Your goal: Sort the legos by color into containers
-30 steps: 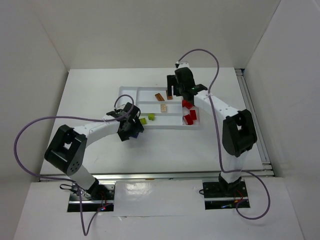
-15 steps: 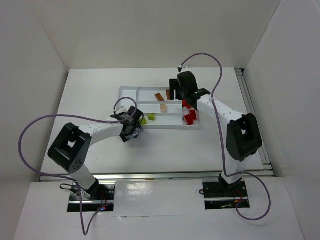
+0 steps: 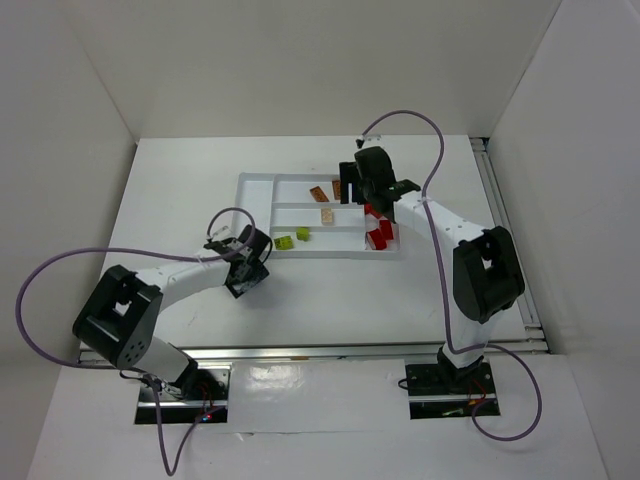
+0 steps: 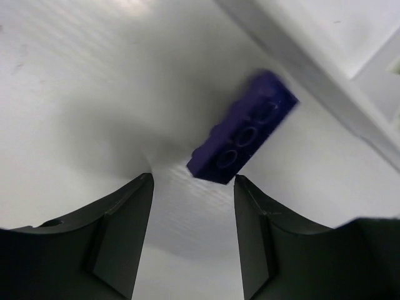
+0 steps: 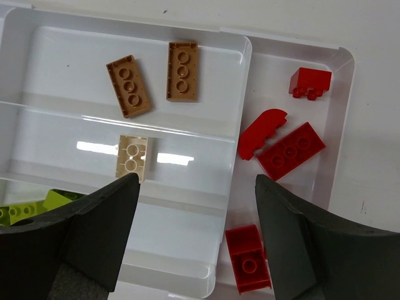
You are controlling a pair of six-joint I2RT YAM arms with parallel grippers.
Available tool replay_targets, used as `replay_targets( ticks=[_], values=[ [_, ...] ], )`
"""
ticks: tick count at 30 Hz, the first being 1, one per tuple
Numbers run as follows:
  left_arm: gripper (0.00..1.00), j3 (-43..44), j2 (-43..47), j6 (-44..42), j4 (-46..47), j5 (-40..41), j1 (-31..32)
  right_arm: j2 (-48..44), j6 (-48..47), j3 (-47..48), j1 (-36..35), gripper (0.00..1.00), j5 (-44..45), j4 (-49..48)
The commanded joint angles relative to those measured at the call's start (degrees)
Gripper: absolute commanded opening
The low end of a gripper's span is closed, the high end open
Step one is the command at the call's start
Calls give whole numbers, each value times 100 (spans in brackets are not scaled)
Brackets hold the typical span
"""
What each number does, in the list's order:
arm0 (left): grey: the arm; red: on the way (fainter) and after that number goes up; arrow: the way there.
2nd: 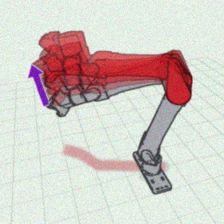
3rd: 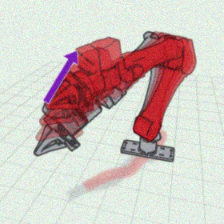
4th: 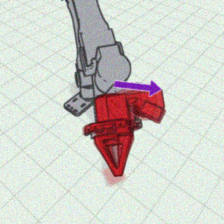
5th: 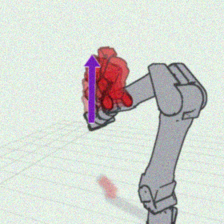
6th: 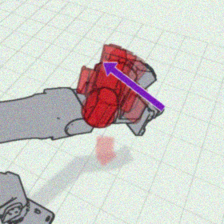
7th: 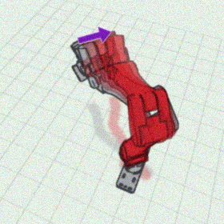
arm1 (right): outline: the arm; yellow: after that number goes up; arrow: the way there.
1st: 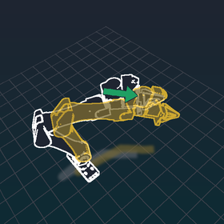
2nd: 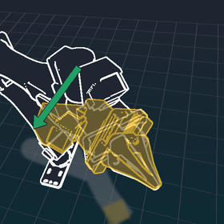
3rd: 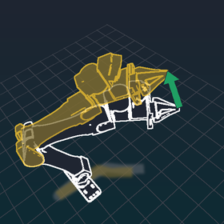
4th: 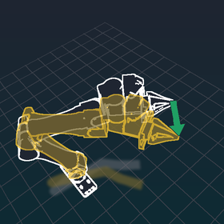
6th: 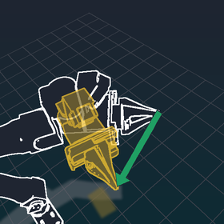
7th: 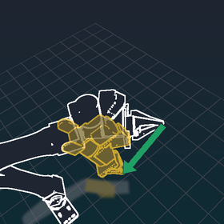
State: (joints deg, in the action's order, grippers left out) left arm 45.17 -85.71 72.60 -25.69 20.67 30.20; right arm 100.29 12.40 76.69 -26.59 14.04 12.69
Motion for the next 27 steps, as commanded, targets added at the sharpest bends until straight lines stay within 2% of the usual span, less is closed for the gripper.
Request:
replay_targets(
  ticks=[1,4,6,11,13,15,16,18,19,23,27],
  values=[
    [65,-140,213,176,-690,288,-31,-264,43,-22,22,82,-42,-179],
    [65,158,213,281,-1155,639,48,-264,43,-22,22,82,-42,-179],
    [69,273,151,176,-1157,736,162,-264,43,-22,22,82,-42,-179],
    [87,765,-155,-710,-1043,1018,162,-317,43,-22,22,82,-95,-127],
    [96,1089,-533,-1410,-990,1150,162,-317,95,-22,22,82,-95,-126],
    [100,1440,-1023,-1791,-1095,1150,162,-317,96,-75,22,82,-95,-126],
    [100,1503,-1166,-2245,-1044,1150,110,-317,96,-75,22,82,-95,-126],
    [100,1557,-1351,-2556,-990,879,57,-317,96,-75,-31,82,-95,-126],
    [100,1557,-1352,-2993,-703,556,57,-317,96,-127,-31,82,-95,-126],
    [99,1390,-1352,-3296,-331,61,57,-370,96,-127,-31,82,-42,-126],
    [88,1276,-1352,-3244,-243,-71,127,-370,96,-127,-31,82,10,-126]
  ],
)
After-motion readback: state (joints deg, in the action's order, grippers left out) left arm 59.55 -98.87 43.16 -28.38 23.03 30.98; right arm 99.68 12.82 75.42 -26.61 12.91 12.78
